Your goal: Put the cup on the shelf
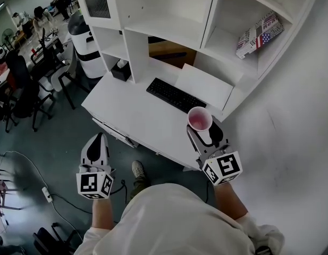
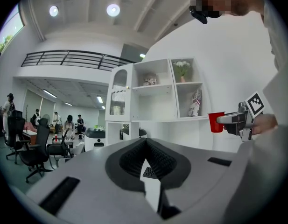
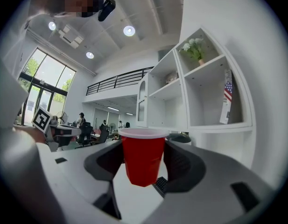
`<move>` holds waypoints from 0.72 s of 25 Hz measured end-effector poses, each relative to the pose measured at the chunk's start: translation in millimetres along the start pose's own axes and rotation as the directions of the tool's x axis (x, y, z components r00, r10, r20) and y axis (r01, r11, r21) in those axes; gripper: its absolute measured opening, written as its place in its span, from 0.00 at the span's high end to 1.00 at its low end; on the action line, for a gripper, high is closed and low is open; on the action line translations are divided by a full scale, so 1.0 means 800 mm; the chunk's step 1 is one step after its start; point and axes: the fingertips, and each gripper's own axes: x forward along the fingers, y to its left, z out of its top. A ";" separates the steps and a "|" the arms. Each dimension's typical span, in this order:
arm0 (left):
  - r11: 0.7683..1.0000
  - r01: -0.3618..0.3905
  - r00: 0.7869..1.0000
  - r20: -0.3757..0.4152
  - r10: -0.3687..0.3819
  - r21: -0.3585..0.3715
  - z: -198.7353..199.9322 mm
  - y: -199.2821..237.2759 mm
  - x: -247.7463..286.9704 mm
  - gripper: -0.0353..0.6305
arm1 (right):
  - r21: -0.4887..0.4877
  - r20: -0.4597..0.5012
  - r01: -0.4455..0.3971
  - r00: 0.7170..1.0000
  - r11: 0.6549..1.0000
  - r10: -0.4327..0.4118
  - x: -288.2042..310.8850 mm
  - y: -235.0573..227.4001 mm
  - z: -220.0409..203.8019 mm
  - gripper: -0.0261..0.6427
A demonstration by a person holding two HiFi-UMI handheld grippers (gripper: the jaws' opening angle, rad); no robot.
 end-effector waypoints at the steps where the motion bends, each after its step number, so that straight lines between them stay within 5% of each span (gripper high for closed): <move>1: 1.000 0.005 1.000 0.000 -0.005 -0.004 -0.001 0.004 0.006 0.94 | -0.001 -0.002 0.004 1.000 1.000 -0.004 0.005 0.000 0.000 0.55; 18: 0.993 0.118 0.993 -0.001 -0.118 -0.020 -0.005 0.104 0.149 0.94 | -0.005 -0.010 0.109 0.994 0.994 -0.109 0.148 -0.014 0.015 0.55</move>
